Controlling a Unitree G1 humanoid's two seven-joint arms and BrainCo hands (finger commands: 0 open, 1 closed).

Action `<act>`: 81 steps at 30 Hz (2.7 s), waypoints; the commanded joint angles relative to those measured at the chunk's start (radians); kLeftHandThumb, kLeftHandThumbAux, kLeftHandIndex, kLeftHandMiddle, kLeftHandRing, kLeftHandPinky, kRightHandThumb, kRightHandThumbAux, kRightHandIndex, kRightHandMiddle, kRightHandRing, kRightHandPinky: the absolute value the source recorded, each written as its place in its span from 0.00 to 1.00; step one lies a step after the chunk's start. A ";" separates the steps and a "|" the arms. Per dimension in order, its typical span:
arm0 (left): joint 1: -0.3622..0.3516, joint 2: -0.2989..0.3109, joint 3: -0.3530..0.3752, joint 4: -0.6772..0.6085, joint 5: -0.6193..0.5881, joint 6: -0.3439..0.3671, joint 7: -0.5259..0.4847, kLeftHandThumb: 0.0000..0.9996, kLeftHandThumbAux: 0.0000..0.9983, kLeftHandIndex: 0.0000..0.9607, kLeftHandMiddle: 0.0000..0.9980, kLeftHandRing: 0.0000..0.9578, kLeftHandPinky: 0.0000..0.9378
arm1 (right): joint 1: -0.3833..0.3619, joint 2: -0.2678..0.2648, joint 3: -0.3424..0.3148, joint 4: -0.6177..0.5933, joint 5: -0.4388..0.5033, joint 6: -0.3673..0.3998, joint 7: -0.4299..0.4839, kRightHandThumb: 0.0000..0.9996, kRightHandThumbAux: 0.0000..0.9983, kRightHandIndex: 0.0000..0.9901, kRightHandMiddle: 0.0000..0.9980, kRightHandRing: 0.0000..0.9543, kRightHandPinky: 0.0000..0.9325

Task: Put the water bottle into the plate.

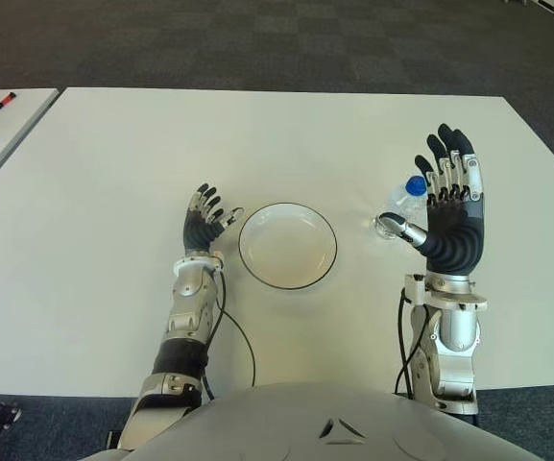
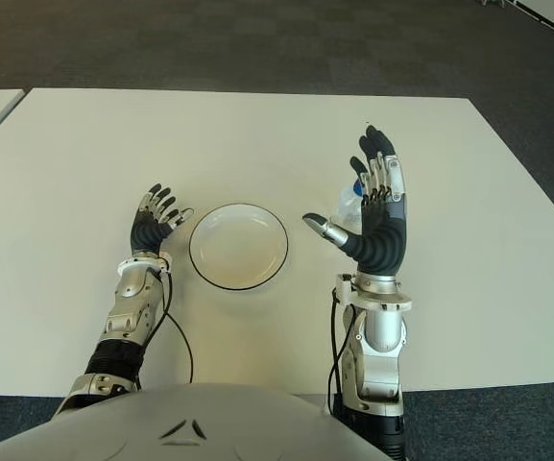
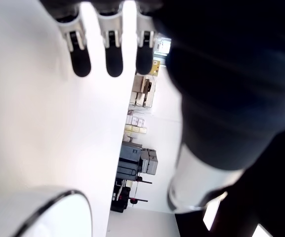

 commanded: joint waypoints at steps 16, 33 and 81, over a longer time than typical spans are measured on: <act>-0.027 -0.041 -0.004 0.037 0.002 -0.016 -0.008 0.00 0.92 0.12 0.13 0.14 0.19 | -0.265 -0.012 -0.142 0.254 -0.063 -0.016 -0.126 0.01 0.84 0.00 0.00 0.00 0.02; -0.021 -0.037 -0.005 0.034 0.000 -0.018 -0.013 0.00 0.92 0.12 0.13 0.14 0.19 | -0.356 -0.086 -0.213 0.506 -0.055 -0.218 -0.127 0.00 0.89 0.00 0.00 0.00 0.04; -0.019 -0.035 0.000 0.038 0.005 -0.029 -0.021 0.00 0.93 0.12 0.13 0.14 0.19 | -0.498 -0.239 -0.280 0.965 0.048 -0.275 -0.005 0.00 0.80 0.00 0.00 0.00 0.00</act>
